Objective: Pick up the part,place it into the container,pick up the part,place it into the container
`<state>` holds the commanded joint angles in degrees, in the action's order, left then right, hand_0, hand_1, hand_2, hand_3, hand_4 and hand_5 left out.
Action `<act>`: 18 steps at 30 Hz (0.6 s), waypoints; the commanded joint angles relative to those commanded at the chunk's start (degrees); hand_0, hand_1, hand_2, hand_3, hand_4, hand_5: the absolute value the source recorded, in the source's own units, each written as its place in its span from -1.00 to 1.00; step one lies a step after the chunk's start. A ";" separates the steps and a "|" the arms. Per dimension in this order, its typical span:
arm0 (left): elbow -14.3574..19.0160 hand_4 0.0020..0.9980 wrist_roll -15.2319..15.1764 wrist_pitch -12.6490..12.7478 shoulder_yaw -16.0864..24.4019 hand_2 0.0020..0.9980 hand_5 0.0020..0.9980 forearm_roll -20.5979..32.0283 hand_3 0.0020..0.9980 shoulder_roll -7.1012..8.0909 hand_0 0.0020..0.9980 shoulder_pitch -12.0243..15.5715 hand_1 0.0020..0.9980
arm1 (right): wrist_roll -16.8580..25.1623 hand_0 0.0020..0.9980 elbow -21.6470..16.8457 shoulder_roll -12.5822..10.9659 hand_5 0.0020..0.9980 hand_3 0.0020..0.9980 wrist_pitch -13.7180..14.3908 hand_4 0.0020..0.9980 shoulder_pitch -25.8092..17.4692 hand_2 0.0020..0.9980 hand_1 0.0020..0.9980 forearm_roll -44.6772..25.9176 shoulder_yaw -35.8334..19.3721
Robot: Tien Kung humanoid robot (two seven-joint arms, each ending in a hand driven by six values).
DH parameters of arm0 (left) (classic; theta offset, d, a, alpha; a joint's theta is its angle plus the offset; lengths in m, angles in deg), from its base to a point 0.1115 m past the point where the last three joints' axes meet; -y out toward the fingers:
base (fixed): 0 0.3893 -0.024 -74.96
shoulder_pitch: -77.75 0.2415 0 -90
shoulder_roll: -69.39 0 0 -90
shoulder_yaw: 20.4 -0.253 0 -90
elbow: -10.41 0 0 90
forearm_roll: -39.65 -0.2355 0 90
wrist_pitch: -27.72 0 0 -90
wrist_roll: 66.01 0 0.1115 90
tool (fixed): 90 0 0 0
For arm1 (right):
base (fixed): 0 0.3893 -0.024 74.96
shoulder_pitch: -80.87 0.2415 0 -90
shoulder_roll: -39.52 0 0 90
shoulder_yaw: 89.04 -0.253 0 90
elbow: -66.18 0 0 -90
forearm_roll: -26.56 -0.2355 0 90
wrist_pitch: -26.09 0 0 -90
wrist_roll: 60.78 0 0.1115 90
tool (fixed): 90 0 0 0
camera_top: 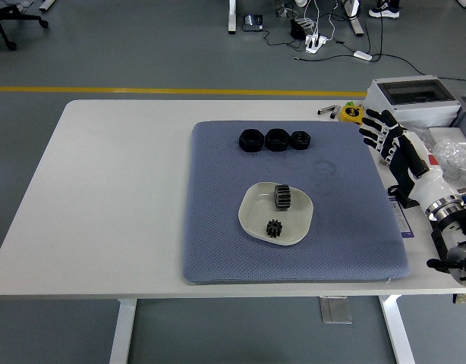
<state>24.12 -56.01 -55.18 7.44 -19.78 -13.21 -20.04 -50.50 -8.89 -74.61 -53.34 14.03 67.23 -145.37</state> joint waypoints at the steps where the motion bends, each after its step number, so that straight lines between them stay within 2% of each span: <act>1: 0.00 0.33 0.00 0.00 -0.02 0.47 0.33 0.02 0.29 0.00 0.38 -0.01 0.40 | 0.14 0.97 -0.01 0.20 0.83 0.87 0.18 1.00 -0.34 0.84 0.81 -0.08 -0.21; 11: -0.02 0.34 0.00 0.02 -0.07 0.47 0.32 0.06 0.29 0.00 0.38 0.05 0.40 | 3.69 0.98 -0.15 4.94 0.85 0.87 2.98 1.00 -6.22 0.84 0.81 -0.04 -4.89; 18: -0.04 0.33 0.07 -0.06 0.17 0.47 0.32 -0.37 0.29 -0.04 0.38 0.18 0.40 | 3.71 0.97 -0.14 7.33 0.87 0.85 2.88 1.00 -9.65 0.82 0.80 2.23 -7.50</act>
<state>24.07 -55.94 -55.24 7.61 -20.15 -13.25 -19.86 -46.79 -9.03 -67.28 -50.45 4.38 69.46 -152.87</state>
